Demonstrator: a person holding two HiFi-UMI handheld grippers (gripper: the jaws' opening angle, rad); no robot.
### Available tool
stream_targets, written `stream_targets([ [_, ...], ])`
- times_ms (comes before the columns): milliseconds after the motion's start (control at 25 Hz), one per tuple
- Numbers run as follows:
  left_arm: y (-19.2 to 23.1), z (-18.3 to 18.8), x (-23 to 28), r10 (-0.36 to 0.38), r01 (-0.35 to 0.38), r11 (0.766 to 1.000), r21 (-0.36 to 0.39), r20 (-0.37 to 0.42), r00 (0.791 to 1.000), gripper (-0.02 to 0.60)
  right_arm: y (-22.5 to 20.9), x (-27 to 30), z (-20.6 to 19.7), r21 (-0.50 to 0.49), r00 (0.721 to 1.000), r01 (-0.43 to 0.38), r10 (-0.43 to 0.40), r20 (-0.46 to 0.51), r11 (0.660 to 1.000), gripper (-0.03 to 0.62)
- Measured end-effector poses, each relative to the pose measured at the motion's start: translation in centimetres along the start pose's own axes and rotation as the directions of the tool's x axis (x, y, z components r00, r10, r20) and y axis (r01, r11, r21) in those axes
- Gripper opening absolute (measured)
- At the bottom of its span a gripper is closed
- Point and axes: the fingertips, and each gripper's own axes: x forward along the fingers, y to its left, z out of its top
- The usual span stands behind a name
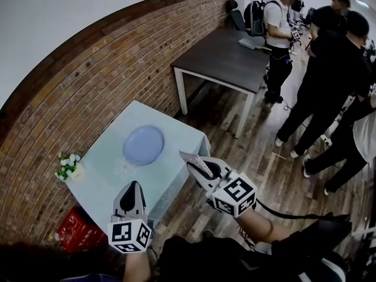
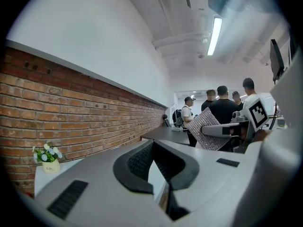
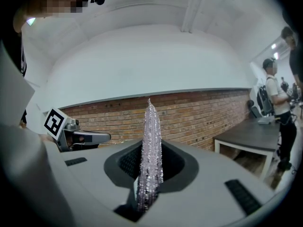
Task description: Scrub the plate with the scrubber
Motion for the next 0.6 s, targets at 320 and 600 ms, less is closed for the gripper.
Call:
stream_targets([
  [320, 3.1, -1.5, 4.4, 0.005, -0.005, 1.0, -0.03, -0.015, 1.0, 0.011, -2.2, 6.1, 0.1, -0.005, 0.999, -0.008, 0.008, -0.042, 1.0, 0.057],
  [600, 8.6, -1.1, 7.3, -0.001, 0.001, 0.998, -0.062, -0.001, 1.0, 0.011, -2.9, 12.2, 0.6, -0.032, 0.997, -0.009, 0.007, -0.08, 0.999, 0.057],
])
